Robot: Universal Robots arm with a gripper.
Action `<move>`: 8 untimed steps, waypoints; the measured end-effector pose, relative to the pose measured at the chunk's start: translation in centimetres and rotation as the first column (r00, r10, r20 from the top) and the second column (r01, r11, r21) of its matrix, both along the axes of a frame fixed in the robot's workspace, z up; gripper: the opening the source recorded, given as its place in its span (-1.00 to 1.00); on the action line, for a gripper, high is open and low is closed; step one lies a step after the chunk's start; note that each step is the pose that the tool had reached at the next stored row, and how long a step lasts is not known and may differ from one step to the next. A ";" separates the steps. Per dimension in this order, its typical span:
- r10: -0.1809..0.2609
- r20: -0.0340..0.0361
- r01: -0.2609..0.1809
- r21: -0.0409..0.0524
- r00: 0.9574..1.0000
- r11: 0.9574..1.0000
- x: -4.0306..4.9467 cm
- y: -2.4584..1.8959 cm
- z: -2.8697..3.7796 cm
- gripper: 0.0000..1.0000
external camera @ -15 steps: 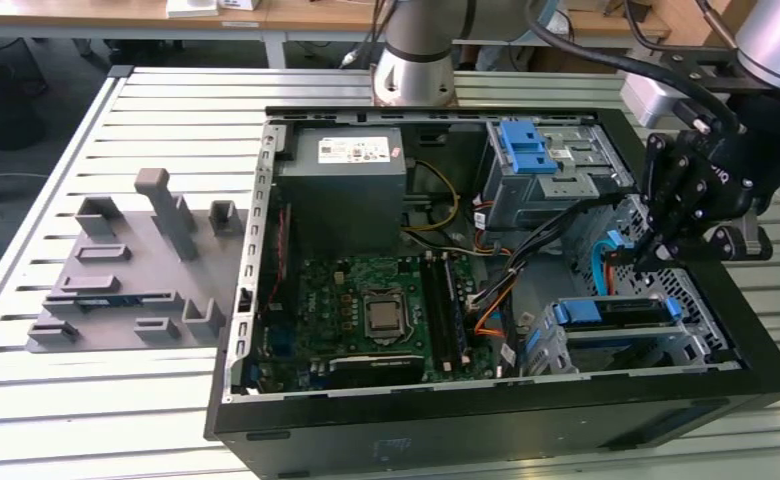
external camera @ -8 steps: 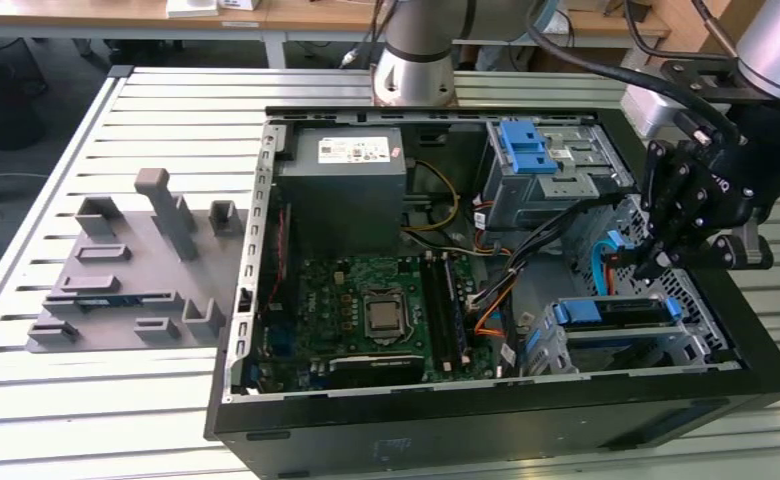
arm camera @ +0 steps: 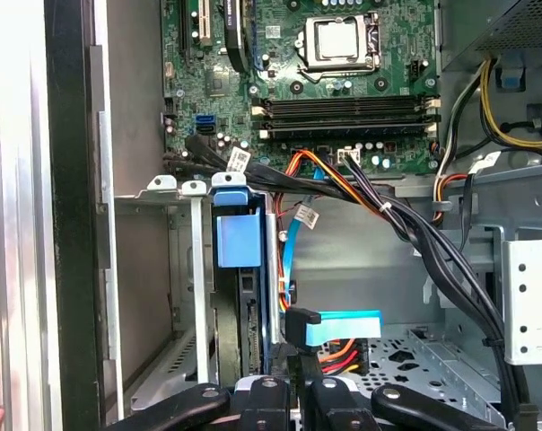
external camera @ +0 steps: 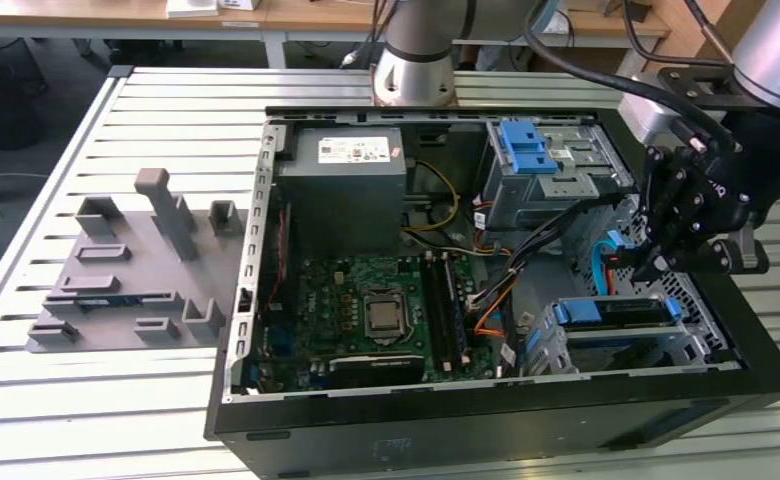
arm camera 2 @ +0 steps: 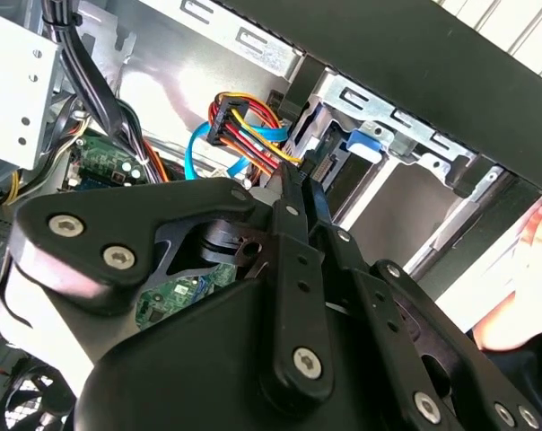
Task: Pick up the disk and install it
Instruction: 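Insert the first disk wire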
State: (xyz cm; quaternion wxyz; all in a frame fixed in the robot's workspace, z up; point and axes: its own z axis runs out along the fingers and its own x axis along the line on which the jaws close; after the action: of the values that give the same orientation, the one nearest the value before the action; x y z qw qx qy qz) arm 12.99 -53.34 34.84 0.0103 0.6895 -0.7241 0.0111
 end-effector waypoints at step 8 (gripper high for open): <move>0.000 0.000 0.000 0.000 1.000 1.000 -0.23 -0.89 -0.28 -0.67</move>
State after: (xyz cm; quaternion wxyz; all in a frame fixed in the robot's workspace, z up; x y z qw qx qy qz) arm 12.76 -54.23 34.56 0.0102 0.6896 -0.7241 0.0110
